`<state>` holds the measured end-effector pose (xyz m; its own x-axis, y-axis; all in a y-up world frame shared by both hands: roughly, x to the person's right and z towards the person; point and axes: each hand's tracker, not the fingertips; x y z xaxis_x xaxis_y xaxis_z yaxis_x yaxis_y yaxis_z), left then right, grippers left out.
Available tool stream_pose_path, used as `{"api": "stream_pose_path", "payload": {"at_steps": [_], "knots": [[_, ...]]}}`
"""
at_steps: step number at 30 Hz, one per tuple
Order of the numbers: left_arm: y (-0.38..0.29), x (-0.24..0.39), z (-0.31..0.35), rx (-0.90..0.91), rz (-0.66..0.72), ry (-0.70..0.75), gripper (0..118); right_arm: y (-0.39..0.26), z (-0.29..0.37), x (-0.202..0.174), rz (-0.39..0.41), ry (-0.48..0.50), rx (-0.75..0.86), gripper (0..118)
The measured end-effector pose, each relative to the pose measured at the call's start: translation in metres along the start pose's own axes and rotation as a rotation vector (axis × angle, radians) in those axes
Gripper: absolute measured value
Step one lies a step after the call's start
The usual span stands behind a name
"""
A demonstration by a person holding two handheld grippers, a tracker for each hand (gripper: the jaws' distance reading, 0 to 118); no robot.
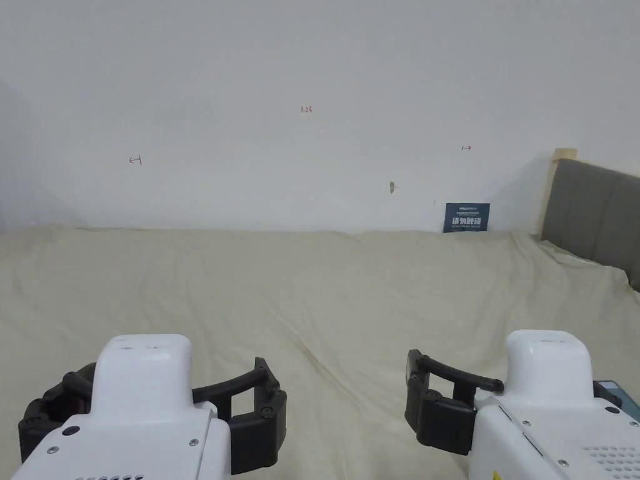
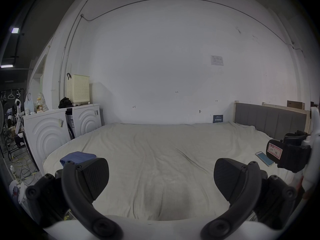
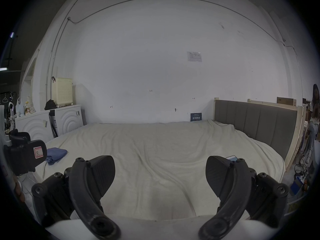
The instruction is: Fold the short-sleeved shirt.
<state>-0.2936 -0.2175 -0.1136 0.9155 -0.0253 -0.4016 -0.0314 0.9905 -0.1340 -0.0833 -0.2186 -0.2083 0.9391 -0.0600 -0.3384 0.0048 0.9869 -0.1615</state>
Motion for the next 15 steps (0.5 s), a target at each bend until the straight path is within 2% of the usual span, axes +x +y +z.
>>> {"api": "stream_pose_path", "payload": {"at_steps": [15], "knots": [[-0.0011,-0.0001,-0.0026,0.0,-0.003,0.002,118,-0.0027,-0.0048,0.0003,0.004,-0.001,-0.011,108]]}}
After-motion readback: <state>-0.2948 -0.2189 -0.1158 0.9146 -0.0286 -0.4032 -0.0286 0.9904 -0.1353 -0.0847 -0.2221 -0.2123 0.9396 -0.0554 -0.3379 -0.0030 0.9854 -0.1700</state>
